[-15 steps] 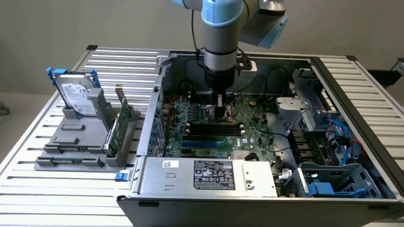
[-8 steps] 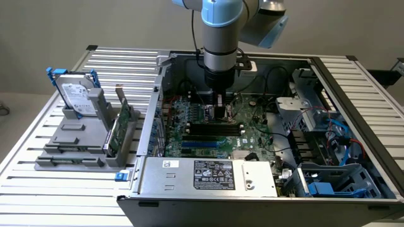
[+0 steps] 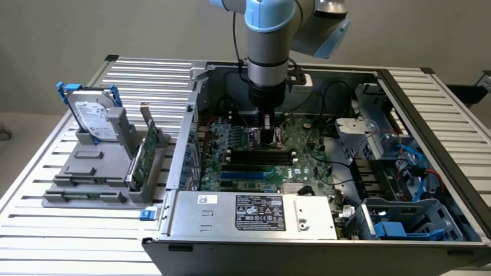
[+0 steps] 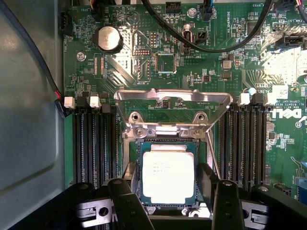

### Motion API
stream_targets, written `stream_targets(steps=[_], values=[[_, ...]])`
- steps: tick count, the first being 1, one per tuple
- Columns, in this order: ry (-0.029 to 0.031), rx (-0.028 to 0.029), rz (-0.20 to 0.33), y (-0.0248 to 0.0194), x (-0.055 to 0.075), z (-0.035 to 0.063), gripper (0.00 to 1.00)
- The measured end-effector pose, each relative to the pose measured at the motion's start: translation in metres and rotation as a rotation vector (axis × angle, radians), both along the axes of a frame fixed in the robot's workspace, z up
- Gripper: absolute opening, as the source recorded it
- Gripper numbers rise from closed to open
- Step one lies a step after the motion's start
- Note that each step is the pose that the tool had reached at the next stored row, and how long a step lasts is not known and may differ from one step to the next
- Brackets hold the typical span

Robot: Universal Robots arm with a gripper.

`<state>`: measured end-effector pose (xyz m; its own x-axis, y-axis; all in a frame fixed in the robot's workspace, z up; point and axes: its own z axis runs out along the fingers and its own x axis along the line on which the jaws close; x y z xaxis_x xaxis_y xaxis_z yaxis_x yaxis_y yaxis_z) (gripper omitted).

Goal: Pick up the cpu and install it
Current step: 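Place the cpu into insertion slot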

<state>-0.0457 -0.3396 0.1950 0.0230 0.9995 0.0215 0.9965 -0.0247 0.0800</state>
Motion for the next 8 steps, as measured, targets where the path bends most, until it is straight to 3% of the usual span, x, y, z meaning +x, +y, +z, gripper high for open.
stream_targets(steps=[8], values=[[0.0,0.0,0.0,0.0,0.0,0.0119,0.62]])
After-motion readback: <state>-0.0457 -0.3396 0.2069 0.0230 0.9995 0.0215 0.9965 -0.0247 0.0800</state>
